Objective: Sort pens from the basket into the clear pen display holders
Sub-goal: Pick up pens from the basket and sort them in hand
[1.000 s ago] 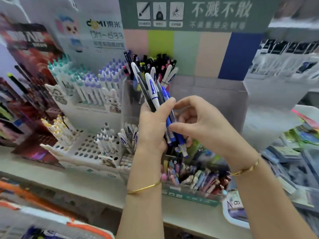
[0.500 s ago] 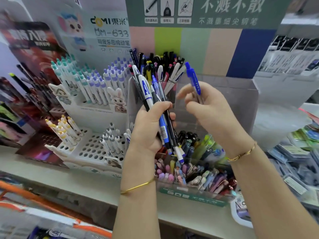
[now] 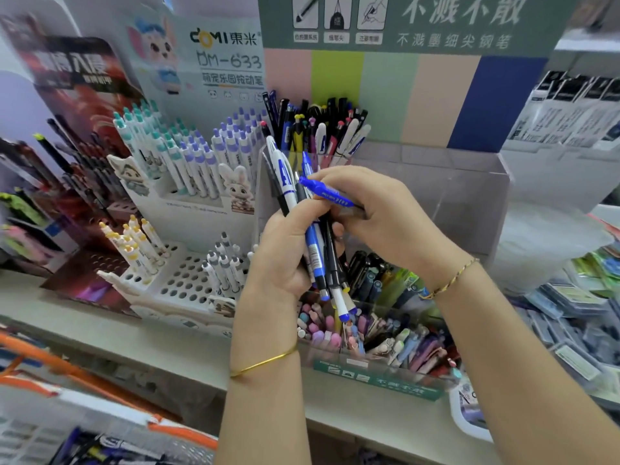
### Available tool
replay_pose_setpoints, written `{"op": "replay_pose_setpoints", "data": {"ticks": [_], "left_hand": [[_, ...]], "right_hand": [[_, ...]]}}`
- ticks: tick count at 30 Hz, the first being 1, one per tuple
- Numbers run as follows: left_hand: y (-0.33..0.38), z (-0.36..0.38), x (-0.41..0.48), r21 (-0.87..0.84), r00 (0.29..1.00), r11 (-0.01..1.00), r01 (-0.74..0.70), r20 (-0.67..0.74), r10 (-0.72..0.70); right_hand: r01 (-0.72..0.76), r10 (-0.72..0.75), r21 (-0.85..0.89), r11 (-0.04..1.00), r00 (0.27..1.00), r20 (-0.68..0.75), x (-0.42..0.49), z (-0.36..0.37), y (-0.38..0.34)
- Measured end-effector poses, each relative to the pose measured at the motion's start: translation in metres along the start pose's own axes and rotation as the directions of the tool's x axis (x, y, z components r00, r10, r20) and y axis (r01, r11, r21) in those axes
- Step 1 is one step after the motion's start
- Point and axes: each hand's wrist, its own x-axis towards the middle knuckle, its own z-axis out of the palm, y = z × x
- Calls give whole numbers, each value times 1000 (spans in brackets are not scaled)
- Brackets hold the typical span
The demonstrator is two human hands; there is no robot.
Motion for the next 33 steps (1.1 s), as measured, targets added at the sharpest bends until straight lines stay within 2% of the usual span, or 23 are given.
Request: {"op": "replay_pose_setpoints", "data": {"ticks": [8, 14, 16, 18, 20, 23, 28, 31, 33], "left_hand": [[2, -4, 4, -4, 1000, 1000, 5, -10, -5], [0, -3, 4, -33, 997, 998, 58, 42, -57], [0, -2, 2, -53, 996, 997, 59, 63, -56], [0, -1, 1, -71, 998, 996, 59, 9, -58], [1, -2, 0, -92, 996, 995, 48, -64, -54], [4, -3, -2, -107, 997, 994, 27, -71, -35], [4, -5, -3, -86, 998, 996, 3, -60, -8], [2, -9, -4, -50, 999, 999, -8, -34, 6], [1, -13, -4, -21, 1000, 999, -29, -12, 29]], "right_hand": [[36, -36, -19, 999, 999, -9, 3, 0, 4], [-36, 40, -65, 997, 997, 60, 5, -3, 3], [-34, 37, -74, 997, 998, 42, 6, -4, 2], [-33, 32, -76, 997, 999, -17, 5, -7, 3], [-121, 116, -37, 992, 986, -121, 2, -10, 3], [-326, 342, 106, 939, 909, -238, -2, -14, 1], [-491, 514, 280, 825, 858, -10, -7, -8, -7], [-556, 561, 241, 795, 826, 54, -10, -2, -6], [-580, 589, 311, 753, 805, 73, -10, 1, -8]]}}
